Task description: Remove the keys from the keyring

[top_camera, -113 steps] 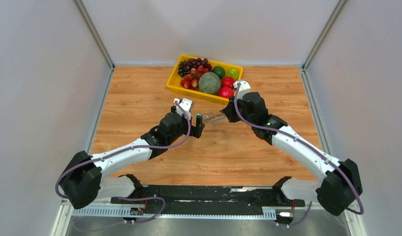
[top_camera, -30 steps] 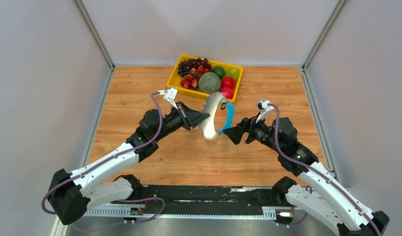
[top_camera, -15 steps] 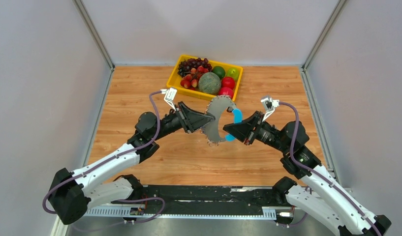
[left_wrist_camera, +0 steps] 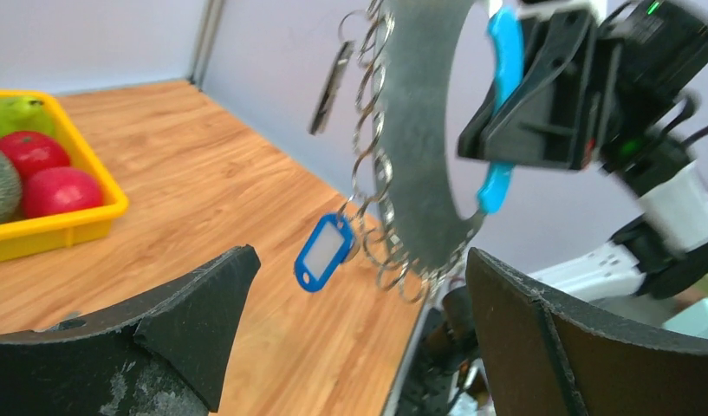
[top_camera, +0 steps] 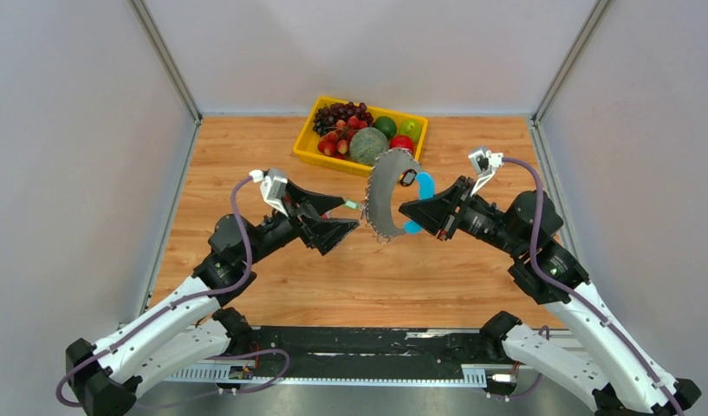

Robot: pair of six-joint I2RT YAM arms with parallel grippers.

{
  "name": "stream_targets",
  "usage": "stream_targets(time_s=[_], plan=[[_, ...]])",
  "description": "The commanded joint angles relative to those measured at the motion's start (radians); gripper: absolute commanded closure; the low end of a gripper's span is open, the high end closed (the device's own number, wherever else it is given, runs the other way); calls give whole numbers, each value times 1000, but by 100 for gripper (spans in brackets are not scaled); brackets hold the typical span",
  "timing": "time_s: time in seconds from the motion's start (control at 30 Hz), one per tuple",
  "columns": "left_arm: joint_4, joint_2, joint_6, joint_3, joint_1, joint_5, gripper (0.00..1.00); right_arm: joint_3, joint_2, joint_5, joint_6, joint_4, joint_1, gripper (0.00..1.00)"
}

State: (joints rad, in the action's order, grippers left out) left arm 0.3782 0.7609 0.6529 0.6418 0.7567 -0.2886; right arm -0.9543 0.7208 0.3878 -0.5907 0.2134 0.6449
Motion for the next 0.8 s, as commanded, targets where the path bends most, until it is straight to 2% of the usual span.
stream_targets(time_s=[0.0,0.1,0.33,0.5,0.63,0.77], plan=[[-20,-10,-220,-77,-2,-13,0,-97,42,43,31,71,-2,100],[45,-7,-283,-129,-3,-3,0,-124,61,59,27,101,-2,100],[380,9,-351,-305,-1,5,5,-151,72,87,20,122,-2,100],[446,57,-425,-322,4,-29,22,-150,74,115,15,130,-2,100],[454,79,-543,-317,51,8,23,-153,87,128,9,129,-2,100],[429,89,-689,-303,158,100,23,-158,93,137,7,130,-2,100]])
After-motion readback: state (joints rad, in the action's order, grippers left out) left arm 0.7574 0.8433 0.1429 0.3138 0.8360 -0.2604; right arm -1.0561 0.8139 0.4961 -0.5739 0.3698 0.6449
